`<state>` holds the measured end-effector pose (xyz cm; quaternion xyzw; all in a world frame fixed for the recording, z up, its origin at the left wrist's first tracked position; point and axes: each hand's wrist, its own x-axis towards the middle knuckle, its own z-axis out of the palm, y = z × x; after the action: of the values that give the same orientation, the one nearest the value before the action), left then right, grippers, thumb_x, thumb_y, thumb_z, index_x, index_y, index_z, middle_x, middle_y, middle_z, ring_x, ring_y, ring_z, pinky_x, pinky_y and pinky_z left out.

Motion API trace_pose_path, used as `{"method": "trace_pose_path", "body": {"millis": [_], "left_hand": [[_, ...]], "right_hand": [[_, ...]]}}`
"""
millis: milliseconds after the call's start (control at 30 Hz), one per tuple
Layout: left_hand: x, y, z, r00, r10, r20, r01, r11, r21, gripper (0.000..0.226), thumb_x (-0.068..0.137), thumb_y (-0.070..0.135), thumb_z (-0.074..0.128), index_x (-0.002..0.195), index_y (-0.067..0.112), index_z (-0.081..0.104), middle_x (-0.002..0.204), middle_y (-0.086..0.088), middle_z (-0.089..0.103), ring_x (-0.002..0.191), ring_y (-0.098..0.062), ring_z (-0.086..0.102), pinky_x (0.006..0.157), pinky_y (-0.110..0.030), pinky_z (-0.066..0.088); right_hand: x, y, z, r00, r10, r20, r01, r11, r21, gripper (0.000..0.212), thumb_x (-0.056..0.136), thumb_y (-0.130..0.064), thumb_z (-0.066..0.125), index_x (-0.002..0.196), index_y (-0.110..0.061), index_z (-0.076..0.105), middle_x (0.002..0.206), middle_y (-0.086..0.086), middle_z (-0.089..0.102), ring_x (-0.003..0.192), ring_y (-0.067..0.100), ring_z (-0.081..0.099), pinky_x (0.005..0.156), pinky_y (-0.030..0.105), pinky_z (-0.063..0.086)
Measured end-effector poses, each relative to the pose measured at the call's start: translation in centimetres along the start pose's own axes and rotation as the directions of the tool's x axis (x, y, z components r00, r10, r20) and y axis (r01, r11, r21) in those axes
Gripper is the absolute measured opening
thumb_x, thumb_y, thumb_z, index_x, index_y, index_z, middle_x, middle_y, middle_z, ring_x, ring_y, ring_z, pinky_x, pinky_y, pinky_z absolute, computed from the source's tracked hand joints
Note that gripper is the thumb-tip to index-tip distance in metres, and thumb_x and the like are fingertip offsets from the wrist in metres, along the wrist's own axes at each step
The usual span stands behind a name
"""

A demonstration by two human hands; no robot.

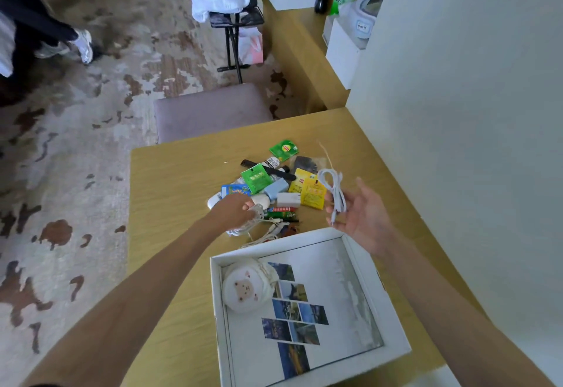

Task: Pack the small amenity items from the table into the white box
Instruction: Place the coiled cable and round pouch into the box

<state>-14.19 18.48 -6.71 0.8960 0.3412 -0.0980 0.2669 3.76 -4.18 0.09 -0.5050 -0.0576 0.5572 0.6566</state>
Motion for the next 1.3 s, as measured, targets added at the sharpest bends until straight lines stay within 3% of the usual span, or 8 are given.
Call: {"method": "trace_pose_path", "body": {"millis": [133,267,400,667,800,967,1100,1300], "left_hand": [[-2.4,0.7,-2.6,0.979,-0.106,-0.176,0.027,0.917,-0.399,0.018,0.09,0.02,0.062,0.104,0.011,0.062,0.093,-0.002,0.057,0.081,-0.017,0.054,0.065,-0.024,0.04],[-6.5,2.7,-4.5,0.948,-0.194,-0.252,-0.034,0.726,-0.687,0.005,0.094,0.015,0.052,0.096,0.012,0.054,0.081,-0.002,0.052,0.071,-0.014,0.045,0.058,-0.02,0.036],[-11.3,4.6,-4.5,0.957,-0.205,-0.204,-0.047,0.587,-0.808,0.018,0.098,0.016,0.041,0.103,0.007,0.055,0.088,-0.014,0.065,0.073,-0.015,0.059,0.06,-0.023,0.044],[-17.2,6.7,-0.7,0.973,-0.205,-0.105,-0.016,0.397,-0.918,0.027,0.103,0.024,0.033,0.1,0.01,0.056,0.076,-0.005,0.069,0.07,-0.016,0.063,0.063,-0.023,0.051],[-18.4,7.1,1.0,0.972,-0.222,-0.076,0.022,0.411,-0.911,0.033,0.098,0.046,0.038,0.104,0.02,0.058,0.088,-0.003,0.067,0.081,-0.016,0.062,0.081,-0.038,0.048],[-18.9,7.6,3.0,0.992,-0.113,0.048,0.104,0.563,-0.82,0.048,0.086,0.068,0.042,0.121,0.036,0.051,0.114,0.004,0.062,0.105,-0.015,0.06,0.093,-0.037,0.047],[-18.3,7.3,4.0,0.992,-0.085,0.094,0.127,0.622,-0.773,0.049,0.086,0.047,0.061,0.126,0.024,0.044,0.111,0.003,0.066,0.101,-0.012,0.063,0.085,-0.031,0.052],[-17.4,6.8,5.1,0.998,0.02,0.053,0.007,0.886,-0.463,0.04,0.084,0.045,0.063,0.119,0.031,0.049,0.113,-0.001,0.063,0.095,-0.017,0.064,0.078,-0.031,0.055]], "right_hand": [[-0.6,0.4,0.1,0.997,0.031,0.073,-0.028,0.998,-0.05,0.063,0.081,-0.071,0.051,0.093,-0.013,0.07,0.082,0.006,0.061,0.069,0.018,0.053,0.07,0.035,0.049],[-1.1,1.0,0.6,0.972,0.068,0.223,-0.041,0.992,-0.123,0.046,0.074,-0.065,0.068,0.09,-0.021,0.071,0.079,-0.001,0.058,0.06,0.011,0.048,0.068,0.029,0.048],[-1.7,1.8,1.1,0.912,0.166,0.374,-0.049,0.951,-0.304,0.028,0.078,-0.037,0.078,0.101,-0.022,0.072,0.077,-0.005,0.051,0.059,0.008,0.043,0.066,0.024,0.047],[-2.9,3.0,0.8,0.871,0.333,0.36,0.021,0.708,-0.706,0.031,0.096,-0.034,0.055,0.121,-0.015,0.054,0.111,0.003,0.072,0.096,0.022,0.067,0.081,0.034,0.049],[-3.0,3.2,-0.1,0.875,0.383,0.296,0.035,0.561,-0.827,0.031,0.094,-0.039,0.057,0.111,-0.013,0.059,0.103,-0.006,0.073,0.095,0.013,0.068,0.081,0.032,0.052],[-2.2,4.6,-0.8,0.956,0.17,0.241,0.16,0.386,-0.908,0.032,0.092,-0.036,0.061,0.085,-0.005,0.067,0.069,-0.001,0.053,0.066,0.009,0.051,0.066,0.025,0.043],[-1.3,5.4,-1.2,0.966,0.035,0.257,0.255,0.062,-0.965,0.03,0.093,-0.027,0.059,0.067,-0.013,0.06,0.063,-0.003,0.055,0.061,0.009,0.052,0.056,0.022,0.031],[-0.9,6.7,-2.0,0.937,-0.104,0.334,0.233,-0.527,-0.817,0.021,0.097,-0.023,0.048,0.108,-0.014,0.064,0.103,0.004,0.07,0.091,0.019,0.065,0.075,0.029,0.051]]}}
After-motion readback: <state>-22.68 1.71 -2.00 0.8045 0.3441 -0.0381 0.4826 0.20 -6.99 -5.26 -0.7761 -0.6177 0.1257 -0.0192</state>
